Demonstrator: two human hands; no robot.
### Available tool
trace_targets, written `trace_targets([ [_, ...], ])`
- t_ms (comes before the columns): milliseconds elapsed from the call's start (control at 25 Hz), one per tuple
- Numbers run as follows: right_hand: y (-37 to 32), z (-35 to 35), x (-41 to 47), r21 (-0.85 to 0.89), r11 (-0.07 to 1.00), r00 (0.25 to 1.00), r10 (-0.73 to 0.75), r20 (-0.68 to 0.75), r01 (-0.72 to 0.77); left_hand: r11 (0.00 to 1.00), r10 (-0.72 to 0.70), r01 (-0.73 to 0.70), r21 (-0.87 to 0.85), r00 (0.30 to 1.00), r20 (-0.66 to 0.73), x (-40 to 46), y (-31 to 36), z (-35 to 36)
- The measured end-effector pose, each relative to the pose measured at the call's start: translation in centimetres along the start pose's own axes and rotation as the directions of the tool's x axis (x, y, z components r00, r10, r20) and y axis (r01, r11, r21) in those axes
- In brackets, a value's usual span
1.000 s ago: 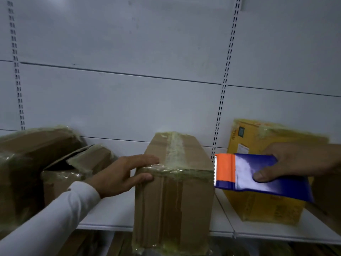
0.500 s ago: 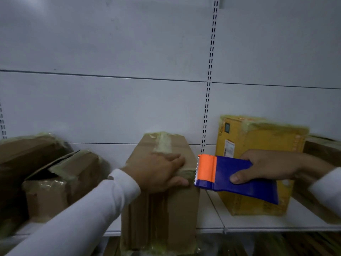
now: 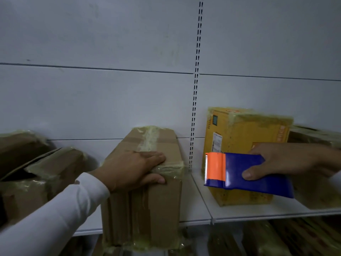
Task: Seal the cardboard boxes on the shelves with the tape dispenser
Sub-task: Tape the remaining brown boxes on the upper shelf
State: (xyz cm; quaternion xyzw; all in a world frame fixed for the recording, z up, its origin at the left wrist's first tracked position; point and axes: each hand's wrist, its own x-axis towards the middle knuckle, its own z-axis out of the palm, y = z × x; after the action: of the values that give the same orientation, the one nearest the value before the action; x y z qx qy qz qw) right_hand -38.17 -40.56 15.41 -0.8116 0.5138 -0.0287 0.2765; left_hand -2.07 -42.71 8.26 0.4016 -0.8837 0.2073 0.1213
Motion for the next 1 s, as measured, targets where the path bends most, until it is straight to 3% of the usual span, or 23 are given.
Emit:
trace_targets([
  [160,-0.7,1.9,1.7,-0.066,0.997,0.997,0.043,-0.067,-0.047,0.997,-0.068,0.067,-0.028,0.997,-0.035,0.3,0.9,-0.6],
  [440,-2.9,4.3,4.0,-0.252,0.949,0.969,0.137,-0.207,-0.188,0.984,-0.139,0.154,0.091,0.978,-0.156,2.0,4.4,1.3],
  [520,-3.1,4.6,4.4,-0.413,0.877,0.945,0.119,-0.305,-0.244,0.985,-0.141,0.152,0.084,0.983,-0.120,2.1,4.0,0.9],
  [600,-2.1,5.5,4.5,-0.612,0.704,0.912,0.128,-0.389,-0.360,0.986,-0.150,0.155,0.061,0.986,-0.071,1.6,3.9,0.1],
  [640,-0.8,6.3,4.4,-0.614,0.677,0.899,0.180,-0.398,-0.407,0.987,-0.153,0.155,0.045,0.987,-0.057,1.2,4.0,0.0],
  [720,1.6,8.0,4.1,-0.454,0.779,0.885,0.270,-0.379,-0.432,0.980,-0.193,0.195,0.032,0.980,-0.046,0.8,4.4,0.2],
  [840,2.3,8.3,4.0,-0.269,0.909,0.868,0.166,-0.468,-0.319,0.935,-0.351,0.354,0.004,0.929,-0.120,2.8,5.6,0.5],
  [1000,1.3,7.5,4.0,-0.167,0.965,0.807,0.068,-0.587,-0.202,0.899,-0.387,0.413,0.145,0.905,-0.178,5.0,8.6,1.8],
])
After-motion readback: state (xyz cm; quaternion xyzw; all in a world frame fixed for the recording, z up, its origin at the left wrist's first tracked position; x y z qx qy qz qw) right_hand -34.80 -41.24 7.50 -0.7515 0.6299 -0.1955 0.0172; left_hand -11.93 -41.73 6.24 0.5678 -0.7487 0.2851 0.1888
